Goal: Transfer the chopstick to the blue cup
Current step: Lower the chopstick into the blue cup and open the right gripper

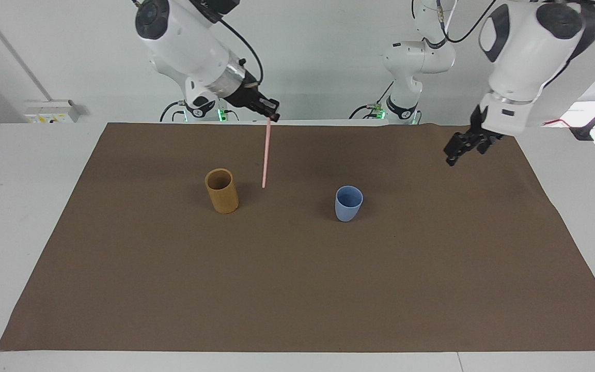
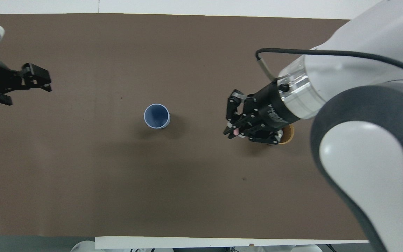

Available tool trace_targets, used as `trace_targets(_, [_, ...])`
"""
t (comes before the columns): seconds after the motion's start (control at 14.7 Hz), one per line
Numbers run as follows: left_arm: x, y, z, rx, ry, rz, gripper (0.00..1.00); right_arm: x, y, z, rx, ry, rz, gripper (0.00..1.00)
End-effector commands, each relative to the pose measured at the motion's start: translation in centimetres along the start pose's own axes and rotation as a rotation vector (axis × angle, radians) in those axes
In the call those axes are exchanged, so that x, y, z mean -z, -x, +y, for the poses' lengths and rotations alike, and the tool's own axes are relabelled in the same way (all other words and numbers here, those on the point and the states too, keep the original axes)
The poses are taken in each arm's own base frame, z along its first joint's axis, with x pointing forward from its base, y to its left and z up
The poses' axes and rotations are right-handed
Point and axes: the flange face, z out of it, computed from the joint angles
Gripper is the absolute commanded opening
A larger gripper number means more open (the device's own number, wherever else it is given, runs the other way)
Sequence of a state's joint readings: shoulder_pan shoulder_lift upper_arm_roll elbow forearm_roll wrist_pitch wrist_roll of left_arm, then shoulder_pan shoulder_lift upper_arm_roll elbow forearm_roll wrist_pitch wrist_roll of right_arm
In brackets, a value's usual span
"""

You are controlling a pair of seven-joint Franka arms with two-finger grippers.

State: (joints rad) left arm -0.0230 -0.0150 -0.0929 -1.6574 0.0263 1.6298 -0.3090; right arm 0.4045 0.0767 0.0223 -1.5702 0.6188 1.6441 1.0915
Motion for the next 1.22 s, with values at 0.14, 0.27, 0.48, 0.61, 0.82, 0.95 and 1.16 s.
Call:
trace_targets(0.14, [-0.8,-1.9,-4.8,-0.141,0.003,-0.001,1.00,-8.6,4.1,-7.1,-0.157,-0.124,-0.031,0.00])
trace_targets(0.27, [-0.8,-2.1,-3.6,-0.151,0.007,0.033,1.00,-12.1,5.8,-9.4,-0.189,-0.161,-0.033,0.00])
trace_targets(0.48, [-0.8,-2.0,-3.6,-0.151,0.006,0.027,1.00,-16.2,6.8,-9.7,-0.213,-0.178,-0.060,0.00])
trace_targets(0.61, [-0.8,-2.2,-4.4,-0.136,0.005,0.027,1.00,-18.1,6.9,-8.9,-0.235,-0.152,-0.058,0.00])
trace_targets(0.82, [-0.9,-2.2,-4.6,-0.132,0.005,0.027,1.00,-18.6,5.9,-7.9,-0.253,-0.138,-0.052,0.00])
trace_targets(0.95, [-0.8,-2.2,-4.4,-0.137,0.004,0.027,1.00,-18.8,5.7,-7.8,-0.254,-0.138,-0.050,0.00])
trace_targets(1.16, [-0.9,-2.2,-4.5,-0.134,0.005,0.027,1.00,-19.1,4.5,-7.6,-0.251,-0.147,-0.036,0.11])
